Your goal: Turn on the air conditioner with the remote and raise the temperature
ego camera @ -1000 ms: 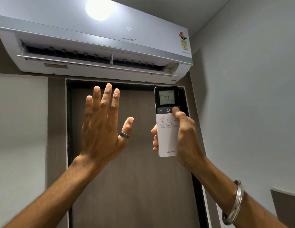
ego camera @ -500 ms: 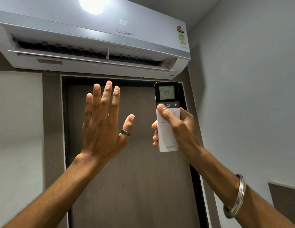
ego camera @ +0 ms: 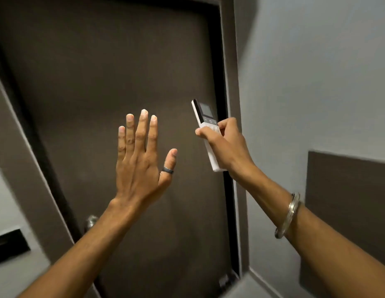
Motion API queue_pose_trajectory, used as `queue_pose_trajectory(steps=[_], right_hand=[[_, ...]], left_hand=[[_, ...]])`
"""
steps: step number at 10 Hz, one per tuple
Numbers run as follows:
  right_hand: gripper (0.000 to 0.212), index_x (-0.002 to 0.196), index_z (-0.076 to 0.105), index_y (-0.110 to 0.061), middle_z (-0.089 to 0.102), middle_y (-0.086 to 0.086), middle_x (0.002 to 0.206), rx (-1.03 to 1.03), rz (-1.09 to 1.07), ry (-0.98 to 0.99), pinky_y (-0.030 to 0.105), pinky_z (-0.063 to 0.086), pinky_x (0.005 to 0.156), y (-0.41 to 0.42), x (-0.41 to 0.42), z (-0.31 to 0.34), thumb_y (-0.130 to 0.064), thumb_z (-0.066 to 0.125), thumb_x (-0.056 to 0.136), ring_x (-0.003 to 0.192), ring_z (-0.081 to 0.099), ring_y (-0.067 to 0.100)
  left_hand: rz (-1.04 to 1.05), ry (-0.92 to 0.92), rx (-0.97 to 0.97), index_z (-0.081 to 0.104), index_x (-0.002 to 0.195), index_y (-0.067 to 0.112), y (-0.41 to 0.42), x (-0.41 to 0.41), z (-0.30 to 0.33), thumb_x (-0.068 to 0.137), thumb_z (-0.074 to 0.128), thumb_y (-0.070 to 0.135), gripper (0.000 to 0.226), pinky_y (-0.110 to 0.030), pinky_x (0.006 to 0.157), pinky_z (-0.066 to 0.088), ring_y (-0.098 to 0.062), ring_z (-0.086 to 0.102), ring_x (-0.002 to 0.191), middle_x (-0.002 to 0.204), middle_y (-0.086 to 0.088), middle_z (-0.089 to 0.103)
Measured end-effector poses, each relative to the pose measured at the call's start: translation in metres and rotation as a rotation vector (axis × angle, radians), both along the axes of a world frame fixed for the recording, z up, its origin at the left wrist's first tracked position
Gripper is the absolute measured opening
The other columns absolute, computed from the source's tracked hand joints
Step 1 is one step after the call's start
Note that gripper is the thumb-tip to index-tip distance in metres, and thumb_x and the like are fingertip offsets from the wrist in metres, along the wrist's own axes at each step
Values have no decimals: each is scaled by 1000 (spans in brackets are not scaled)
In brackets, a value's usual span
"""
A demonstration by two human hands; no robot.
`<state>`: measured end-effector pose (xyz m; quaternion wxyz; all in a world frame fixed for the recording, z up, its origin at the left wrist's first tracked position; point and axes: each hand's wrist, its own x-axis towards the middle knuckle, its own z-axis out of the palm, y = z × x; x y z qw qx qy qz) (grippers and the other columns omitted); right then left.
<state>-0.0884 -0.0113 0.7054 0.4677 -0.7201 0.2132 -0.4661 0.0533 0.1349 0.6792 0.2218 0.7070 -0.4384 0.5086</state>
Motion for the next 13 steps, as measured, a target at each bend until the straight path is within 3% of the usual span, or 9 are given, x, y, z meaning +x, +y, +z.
queue_pose_trajectory(steps=[1,2,4,7,8,10,11,12,13], right_hand=[[45,98,57,-26,67,0,106,128,-54,73,30,56,66,-23,-2,-65,-53,76,68,87,69,14],[34,83,60,-36,75,-1,104,323,-181,291,24,55,64,-63,-16,-185,-36,88,64,82,70,8],[34,81,71,-21,80,6,97,739,-396,687,41,68,82,-123,-60,-381,-32,98,63,92,79,28],[36,97,73,-13,79,8,96,1190,-488,796,41,65,80,-175,-92,-640,-38,91,77,82,77,26],[58,129,69,-7,77,11,121,1301,-508,790,45,61,101,-196,-75,-739,-37,87,83,107,76,30],[71,147,53,-3,62,17,146,1295,-485,872,48,55,110,-221,-43,-831,-38,80,91,132,64,35],[83,148,48,-6,60,14,145,1294,-506,917,46,55,110,-225,-36,-845,-47,83,84,130,63,31],[96,152,44,-9,56,15,145,1133,-556,1207,44,54,111,-222,-24,-842,-72,68,84,130,61,28],[92,158,39,-6,50,19,155,959,-614,1203,46,48,117,-218,-17,-831,-72,51,96,140,55,33]], left_hand=[[-34,165,107,14,163,10,-20,-3,-81,101,34,54,78,-47,132,1,-31,-5,160,173,-13,7],[-119,443,323,16,162,10,-36,-23,-224,102,35,53,76,-48,132,1,-28,-8,160,173,-12,5],[-137,774,686,27,159,5,-50,-63,-410,101,33,50,74,-55,130,13,-32,2,160,171,-16,17],[-97,948,1057,24,160,5,-94,-71,-610,103,28,49,72,-51,131,9,-34,3,160,171,-17,14],[-72,984,1168,17,161,6,-109,-72,-692,104,25,50,73,-50,132,7,-33,-2,160,172,-17,8],[-23,1081,1167,14,162,9,-133,-77,-756,104,29,50,72,-49,132,4,-31,-4,159,173,-16,6],[-33,1101,1139,15,162,9,-140,-79,-760,105,30,50,72,-48,132,3,-31,-4,160,173,-16,7],[-11,1102,1074,14,162,10,-148,-79,-752,105,29,50,71,-49,132,4,-31,-4,160,173,-15,7],[18,1074,1036,13,162,10,-148,-72,-734,106,26,51,71,-50,132,5,-30,-4,160,173,-15,7]])
